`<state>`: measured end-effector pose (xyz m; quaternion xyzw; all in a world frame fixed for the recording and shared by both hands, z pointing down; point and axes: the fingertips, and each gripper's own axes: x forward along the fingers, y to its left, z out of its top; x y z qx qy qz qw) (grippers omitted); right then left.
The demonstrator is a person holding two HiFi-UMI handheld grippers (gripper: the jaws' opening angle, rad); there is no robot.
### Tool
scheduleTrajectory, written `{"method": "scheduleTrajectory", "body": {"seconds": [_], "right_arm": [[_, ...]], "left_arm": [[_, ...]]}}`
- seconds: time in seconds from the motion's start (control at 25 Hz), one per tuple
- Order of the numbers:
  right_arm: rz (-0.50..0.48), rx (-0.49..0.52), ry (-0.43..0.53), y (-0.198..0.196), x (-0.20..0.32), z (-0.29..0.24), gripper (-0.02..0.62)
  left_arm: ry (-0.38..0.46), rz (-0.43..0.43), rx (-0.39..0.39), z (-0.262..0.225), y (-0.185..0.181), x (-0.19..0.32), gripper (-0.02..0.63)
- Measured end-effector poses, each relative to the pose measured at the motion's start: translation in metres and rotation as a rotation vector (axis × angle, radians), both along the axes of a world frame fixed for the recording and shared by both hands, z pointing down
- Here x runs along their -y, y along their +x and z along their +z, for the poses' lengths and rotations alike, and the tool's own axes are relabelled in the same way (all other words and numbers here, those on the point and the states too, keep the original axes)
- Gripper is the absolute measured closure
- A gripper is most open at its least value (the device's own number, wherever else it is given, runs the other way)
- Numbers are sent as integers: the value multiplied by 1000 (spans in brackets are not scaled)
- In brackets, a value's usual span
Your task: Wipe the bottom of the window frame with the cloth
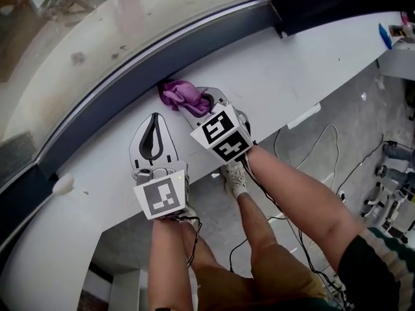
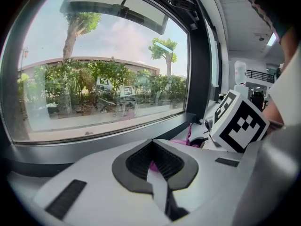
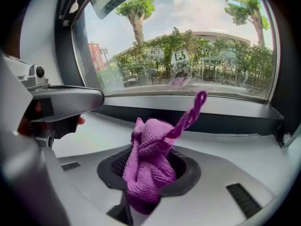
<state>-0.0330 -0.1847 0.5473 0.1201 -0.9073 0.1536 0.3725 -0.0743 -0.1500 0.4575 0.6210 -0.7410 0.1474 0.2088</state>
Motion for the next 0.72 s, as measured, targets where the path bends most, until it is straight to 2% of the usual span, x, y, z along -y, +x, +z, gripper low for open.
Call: {"method": "scheduleTrajectory", "body": {"seconds": [0.52, 0.72], "right_arm": [[80, -12, 36, 64, 57, 0, 468], [111, -21, 52, 90, 82, 2, 468]], "left_arm": [[-6, 70, -20, 7, 56, 51, 597], [18, 131, -21, 6, 83, 83, 597]]}}
